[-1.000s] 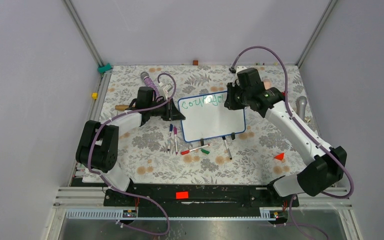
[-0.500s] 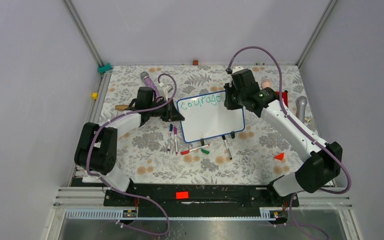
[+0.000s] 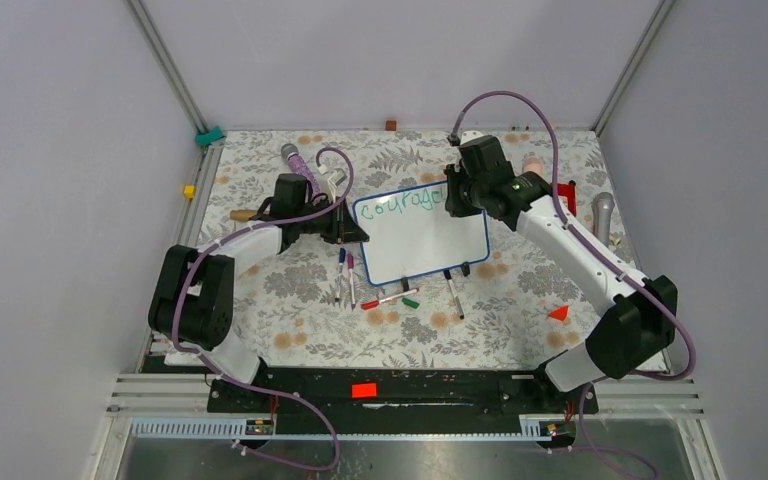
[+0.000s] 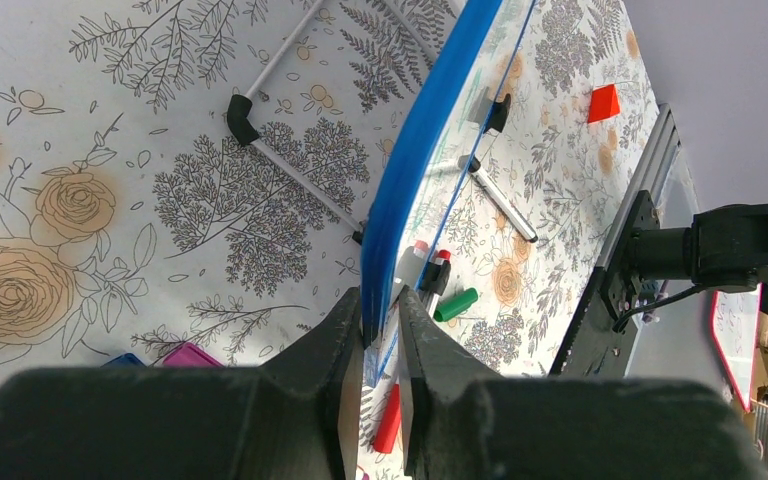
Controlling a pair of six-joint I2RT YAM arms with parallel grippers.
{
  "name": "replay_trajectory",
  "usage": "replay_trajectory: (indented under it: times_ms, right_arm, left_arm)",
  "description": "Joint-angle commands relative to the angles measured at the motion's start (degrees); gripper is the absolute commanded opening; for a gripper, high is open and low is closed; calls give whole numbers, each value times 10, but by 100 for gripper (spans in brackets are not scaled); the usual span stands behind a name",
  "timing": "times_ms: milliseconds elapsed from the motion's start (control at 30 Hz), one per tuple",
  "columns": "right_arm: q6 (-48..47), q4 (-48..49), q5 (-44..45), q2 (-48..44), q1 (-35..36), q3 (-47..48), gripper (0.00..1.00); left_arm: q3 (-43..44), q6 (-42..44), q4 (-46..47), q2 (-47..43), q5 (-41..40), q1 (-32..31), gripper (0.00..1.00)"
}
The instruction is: Write a sentence on the whiteboard
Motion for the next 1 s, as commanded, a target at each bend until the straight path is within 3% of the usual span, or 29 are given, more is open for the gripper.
replay_trajectory:
  times_ms: [0,967]
  right_arm:
    - [-9,15,-1,6,5,29,0]
    - [-14,18,-9,33,12,34,0]
  left_arm:
    - [14,19,-28,-12,-34,0,0]
    - [18,27,-39,-20,-39,-1,0]
